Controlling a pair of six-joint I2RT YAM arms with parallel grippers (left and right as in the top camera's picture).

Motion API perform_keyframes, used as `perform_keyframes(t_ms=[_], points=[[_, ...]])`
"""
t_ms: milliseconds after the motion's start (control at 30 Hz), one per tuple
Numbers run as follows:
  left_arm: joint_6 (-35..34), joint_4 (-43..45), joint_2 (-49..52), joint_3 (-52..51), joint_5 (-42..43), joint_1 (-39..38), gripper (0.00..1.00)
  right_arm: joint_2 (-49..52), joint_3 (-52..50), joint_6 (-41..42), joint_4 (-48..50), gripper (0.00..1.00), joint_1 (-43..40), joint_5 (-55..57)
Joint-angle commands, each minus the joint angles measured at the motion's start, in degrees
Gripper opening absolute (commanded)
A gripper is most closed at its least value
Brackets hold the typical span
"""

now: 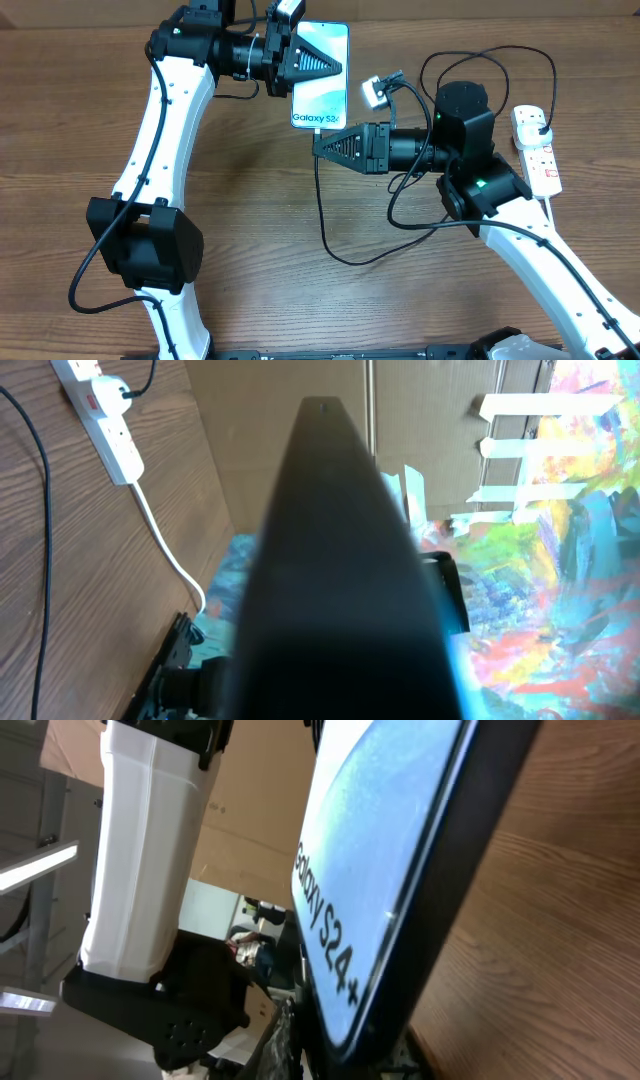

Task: Plug charger to phone and switch on socket

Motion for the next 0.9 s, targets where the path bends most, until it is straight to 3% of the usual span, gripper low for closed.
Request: perform_keyframes(t_ms=[0,867], points=[[-0.8,0.1,-0.6,0.7,3.1,-0.3,0.04,0.0,0.8,0.7,0.4,0.04,-1.8,0.7],[-1.8,0.0,-0.6,0.7,-0.1,-0.1,0.04,0.0,0.8,0.5,-0.7,0.04,-0.7,-0.8]])
